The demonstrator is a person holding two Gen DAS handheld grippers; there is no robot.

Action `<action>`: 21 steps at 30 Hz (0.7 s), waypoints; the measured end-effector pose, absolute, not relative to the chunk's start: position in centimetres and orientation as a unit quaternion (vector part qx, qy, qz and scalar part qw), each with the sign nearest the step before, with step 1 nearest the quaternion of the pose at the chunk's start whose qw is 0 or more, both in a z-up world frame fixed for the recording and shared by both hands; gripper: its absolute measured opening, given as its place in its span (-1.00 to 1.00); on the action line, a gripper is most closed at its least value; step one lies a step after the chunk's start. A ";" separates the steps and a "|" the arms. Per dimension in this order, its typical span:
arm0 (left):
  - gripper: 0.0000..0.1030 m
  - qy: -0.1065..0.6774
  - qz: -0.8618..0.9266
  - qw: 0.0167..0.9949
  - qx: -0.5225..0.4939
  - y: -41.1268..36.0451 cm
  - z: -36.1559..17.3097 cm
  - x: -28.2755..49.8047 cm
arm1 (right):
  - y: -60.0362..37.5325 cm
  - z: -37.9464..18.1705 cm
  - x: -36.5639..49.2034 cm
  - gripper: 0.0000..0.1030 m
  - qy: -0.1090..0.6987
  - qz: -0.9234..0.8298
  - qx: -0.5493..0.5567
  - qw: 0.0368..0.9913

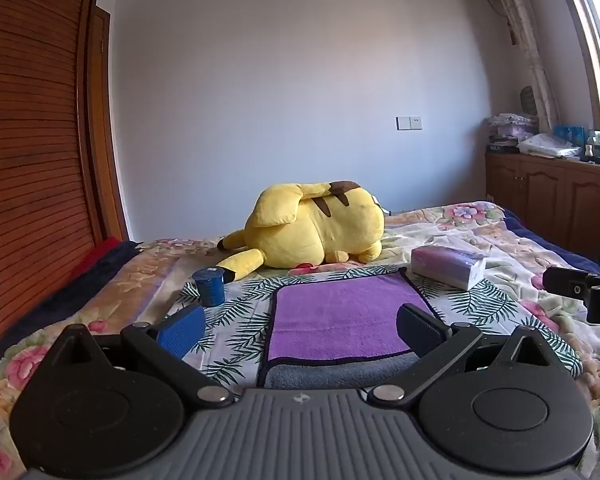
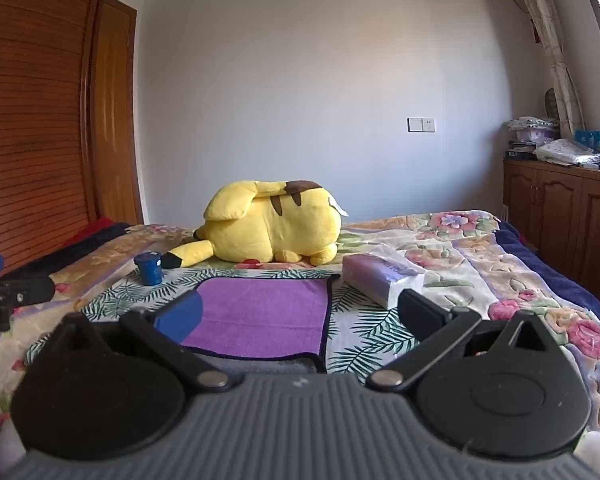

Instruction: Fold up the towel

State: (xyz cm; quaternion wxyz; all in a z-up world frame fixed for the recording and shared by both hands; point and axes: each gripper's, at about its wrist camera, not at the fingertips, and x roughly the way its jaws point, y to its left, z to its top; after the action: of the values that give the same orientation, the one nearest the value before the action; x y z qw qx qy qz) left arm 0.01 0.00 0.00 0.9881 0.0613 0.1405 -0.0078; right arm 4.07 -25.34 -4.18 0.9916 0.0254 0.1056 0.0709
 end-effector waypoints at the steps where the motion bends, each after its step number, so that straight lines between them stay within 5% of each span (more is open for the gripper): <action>1: 1.00 0.140 -0.008 0.988 0.062 0.0 0.0 0.0 | -25.4 -4.2 4.1 1.00 0.106 0.071 0.026 0.992; 21: 1.00 0.140 -0.006 0.988 0.060 0.5 0.4 0.2 | -26.0 -4.4 4.1 1.00 0.106 0.071 0.028 0.991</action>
State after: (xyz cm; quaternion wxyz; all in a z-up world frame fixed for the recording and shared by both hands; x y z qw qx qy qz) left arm 0.19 0.46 0.36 0.9883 0.0602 0.1401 -0.0058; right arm 4.13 -26.00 -4.39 0.9915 0.0279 0.1058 0.0707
